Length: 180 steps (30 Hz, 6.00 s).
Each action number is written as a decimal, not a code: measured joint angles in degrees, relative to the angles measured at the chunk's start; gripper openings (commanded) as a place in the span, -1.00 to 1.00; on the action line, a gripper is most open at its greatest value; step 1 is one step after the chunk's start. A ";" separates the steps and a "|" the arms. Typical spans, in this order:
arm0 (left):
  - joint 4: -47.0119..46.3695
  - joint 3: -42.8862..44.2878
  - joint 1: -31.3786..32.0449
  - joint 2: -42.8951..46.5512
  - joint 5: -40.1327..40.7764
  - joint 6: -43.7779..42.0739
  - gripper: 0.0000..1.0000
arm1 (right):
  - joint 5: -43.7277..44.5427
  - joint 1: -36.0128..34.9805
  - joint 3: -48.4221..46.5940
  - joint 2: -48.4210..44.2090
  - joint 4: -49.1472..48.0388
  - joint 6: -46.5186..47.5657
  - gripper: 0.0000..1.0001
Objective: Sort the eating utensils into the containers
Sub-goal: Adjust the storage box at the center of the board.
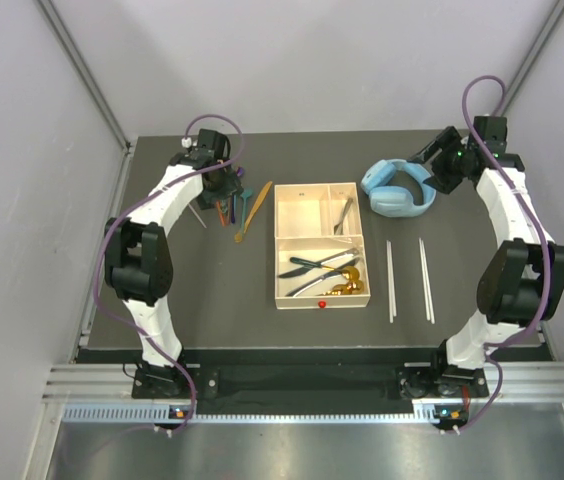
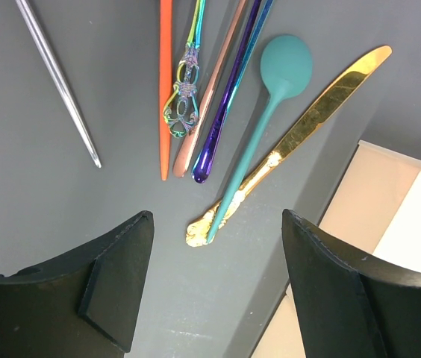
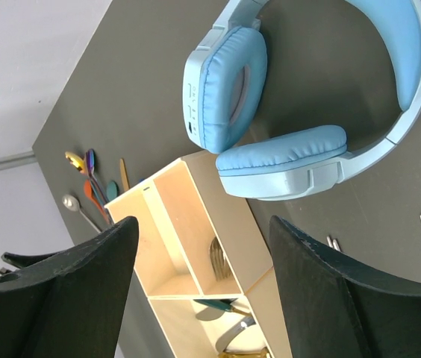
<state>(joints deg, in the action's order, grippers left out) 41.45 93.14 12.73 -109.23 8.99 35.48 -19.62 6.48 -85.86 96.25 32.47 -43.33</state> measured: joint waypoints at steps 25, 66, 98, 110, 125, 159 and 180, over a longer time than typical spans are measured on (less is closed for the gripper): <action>2.97 7.06 0.81 -4.15 -1.92 -1.38 0.50 | 0.42 0.00 0.68 -1.09 0.57 0.90 0.43; 0.68 6.23 1.36 -6.01 -5.49 -1.57 0.48 | -0.74 -0.02 -7.65 5.95 7.48 5.88 0.48; 0.66 3.50 1.36 -2.12 -5.14 -2.73 0.22 | -0.42 -1.14 -3.74 3.41 7.56 8.07 0.23; 2.43 5.09 1.36 -5.42 -6.84 -2.23 -0.59 | -0.61 -1.14 -0.46 3.04 7.43 7.63 -0.99; 3.85 9.57 1.25 -6.88 -3.56 -3.39 0.59 | -1.44 -1.14 -2.75 4.92 6.75 7.28 0.31; 7.91 21.55 2.34 -21.81 -6.49 -7.78 0.33 | -1.53 -1.14 -1.44 4.09 6.34 7.21 0.31; 1.18 38.45 17.79 -25.86 -33.42 -7.80 0.29 | -3.76 -1.36 1.09 3.06 5.11 6.16 0.32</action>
<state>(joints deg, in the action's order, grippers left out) 42.63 131.59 30.52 -135.09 -24.43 27.68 -23.38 5.13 -84.77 99.31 37.58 -37.17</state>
